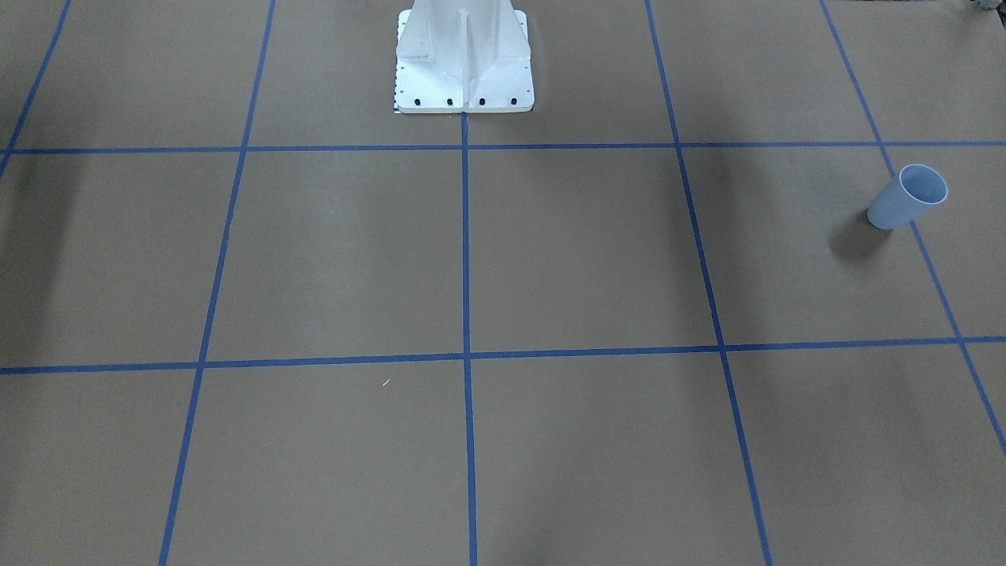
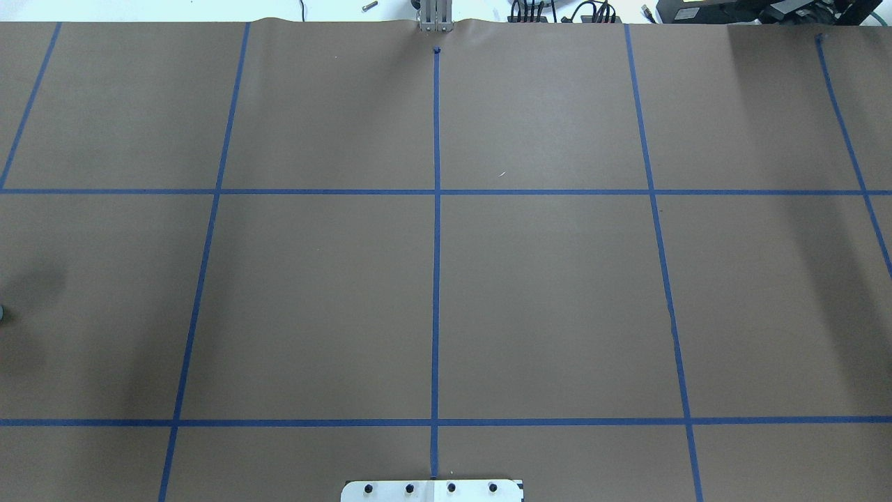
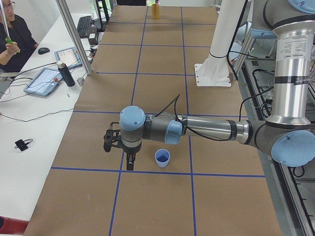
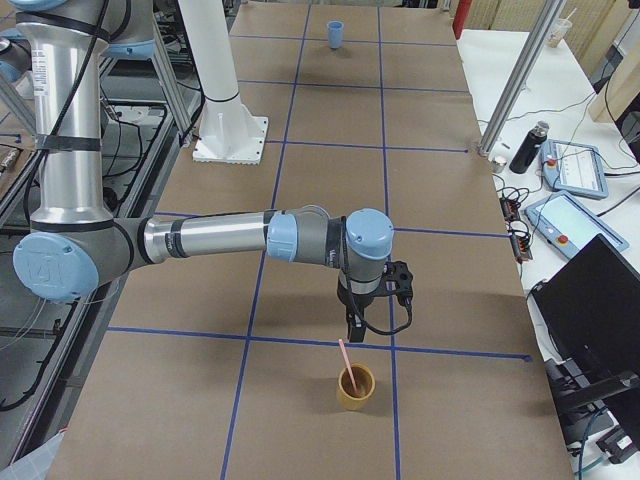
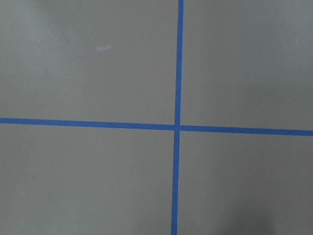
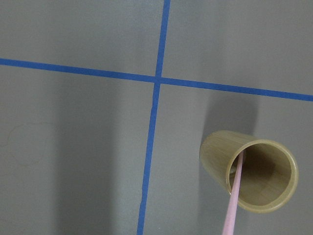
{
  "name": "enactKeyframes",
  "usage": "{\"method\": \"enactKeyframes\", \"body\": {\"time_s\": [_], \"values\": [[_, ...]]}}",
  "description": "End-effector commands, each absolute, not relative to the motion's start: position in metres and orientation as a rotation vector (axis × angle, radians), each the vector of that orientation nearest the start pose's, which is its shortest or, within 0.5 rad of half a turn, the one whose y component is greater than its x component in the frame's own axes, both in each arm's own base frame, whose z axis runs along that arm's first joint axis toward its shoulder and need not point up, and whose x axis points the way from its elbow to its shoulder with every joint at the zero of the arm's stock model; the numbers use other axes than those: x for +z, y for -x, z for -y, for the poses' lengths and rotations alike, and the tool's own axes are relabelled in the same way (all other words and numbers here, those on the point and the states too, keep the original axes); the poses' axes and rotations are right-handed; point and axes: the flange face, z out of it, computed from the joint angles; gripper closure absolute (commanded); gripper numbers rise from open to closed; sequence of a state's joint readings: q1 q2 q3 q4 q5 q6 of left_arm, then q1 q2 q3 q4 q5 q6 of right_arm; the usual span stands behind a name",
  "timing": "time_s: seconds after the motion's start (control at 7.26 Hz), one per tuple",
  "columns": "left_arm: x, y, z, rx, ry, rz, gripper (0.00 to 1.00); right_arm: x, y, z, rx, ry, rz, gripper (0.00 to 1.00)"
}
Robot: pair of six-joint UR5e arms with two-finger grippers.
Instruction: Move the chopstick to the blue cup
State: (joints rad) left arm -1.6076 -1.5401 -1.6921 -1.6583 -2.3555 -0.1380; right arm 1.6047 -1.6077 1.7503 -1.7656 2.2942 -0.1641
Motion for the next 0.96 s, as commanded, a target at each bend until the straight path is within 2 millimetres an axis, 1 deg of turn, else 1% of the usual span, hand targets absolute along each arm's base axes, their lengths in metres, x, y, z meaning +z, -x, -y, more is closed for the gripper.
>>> {"method": "enactKeyframes", "body": {"time_s": [0.0,0.14,0.41,0.83], "values": [[0.6028,0.0808,0.4855,-0.095,-0.130,-0.791,0.01,0.6162,-0.0873,0.4582,-0.093,-0.015,0.723,0.00],[0.6106,0.0805,0.4769,-0.100,-0.117,-0.791,0.01,0.6169,-0.0879,0.4573,-0.090,-0.013,0.725,0.00],[0.6115,0.0806,0.4761,-0.100,-0.115,-0.789,0.01,0.6183,-0.0892,0.4563,-0.086,-0.012,0.725,0.00],[0.6098,0.0798,0.4764,-0.097,-0.119,-0.789,0.01,0.6103,-0.0907,0.4584,-0.089,-0.029,0.724,0.00]]}}
